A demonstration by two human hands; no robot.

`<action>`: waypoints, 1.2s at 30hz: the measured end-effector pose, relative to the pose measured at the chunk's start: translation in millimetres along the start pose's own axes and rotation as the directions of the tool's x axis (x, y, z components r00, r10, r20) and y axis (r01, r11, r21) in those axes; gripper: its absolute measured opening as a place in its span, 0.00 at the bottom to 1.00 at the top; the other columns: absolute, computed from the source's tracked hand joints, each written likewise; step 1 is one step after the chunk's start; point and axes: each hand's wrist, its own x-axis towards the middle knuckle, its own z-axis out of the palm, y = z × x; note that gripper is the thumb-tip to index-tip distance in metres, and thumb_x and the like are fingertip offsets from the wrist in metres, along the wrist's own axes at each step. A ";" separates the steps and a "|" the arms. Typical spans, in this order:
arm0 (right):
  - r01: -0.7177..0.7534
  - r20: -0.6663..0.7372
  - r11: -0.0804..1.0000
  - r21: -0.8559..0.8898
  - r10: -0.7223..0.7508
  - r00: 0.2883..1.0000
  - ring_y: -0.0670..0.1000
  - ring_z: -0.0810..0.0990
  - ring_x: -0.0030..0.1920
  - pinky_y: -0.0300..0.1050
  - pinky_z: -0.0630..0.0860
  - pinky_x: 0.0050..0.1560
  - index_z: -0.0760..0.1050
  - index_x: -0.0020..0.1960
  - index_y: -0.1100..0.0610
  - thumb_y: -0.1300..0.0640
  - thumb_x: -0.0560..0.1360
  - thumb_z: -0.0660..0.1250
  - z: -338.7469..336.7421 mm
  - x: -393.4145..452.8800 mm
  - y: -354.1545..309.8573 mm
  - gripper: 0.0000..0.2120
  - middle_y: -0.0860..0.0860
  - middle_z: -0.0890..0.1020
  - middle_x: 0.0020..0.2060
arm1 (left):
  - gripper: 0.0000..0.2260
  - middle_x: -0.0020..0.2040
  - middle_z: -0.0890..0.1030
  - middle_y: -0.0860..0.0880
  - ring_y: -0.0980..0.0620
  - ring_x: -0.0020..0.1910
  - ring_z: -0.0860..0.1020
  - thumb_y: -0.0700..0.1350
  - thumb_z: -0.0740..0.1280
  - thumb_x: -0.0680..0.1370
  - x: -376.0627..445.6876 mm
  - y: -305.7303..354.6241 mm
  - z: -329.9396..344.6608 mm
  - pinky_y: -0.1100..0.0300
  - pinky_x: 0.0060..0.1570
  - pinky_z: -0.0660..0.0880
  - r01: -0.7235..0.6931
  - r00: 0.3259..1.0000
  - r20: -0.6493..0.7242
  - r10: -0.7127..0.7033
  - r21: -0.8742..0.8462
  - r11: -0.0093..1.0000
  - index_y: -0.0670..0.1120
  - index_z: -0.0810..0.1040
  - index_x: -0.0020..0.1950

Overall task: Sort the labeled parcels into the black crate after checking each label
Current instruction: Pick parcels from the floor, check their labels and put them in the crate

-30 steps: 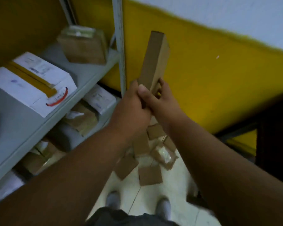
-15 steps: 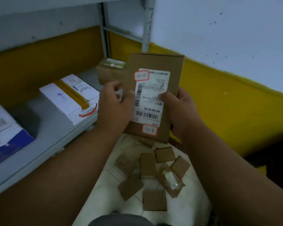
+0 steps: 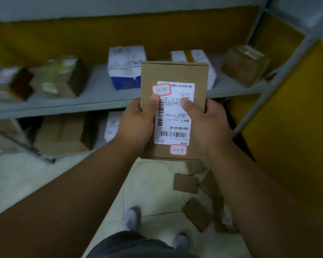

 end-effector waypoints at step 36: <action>0.423 0.905 0.843 -0.332 0.159 0.394 0.52 0.80 0.43 0.45 0.72 0.40 0.76 0.46 0.54 0.41 0.82 0.55 651.3 -480.4 76.6 0.20 0.49 0.82 0.41 | 0.26 0.52 0.85 0.60 0.55 0.52 0.83 0.48 0.60 0.83 -298.9 -333.4 -673.1 0.48 0.52 0.81 0.213 0.565 -0.682 -0.464 -0.423 0.881 0.73 0.59 0.74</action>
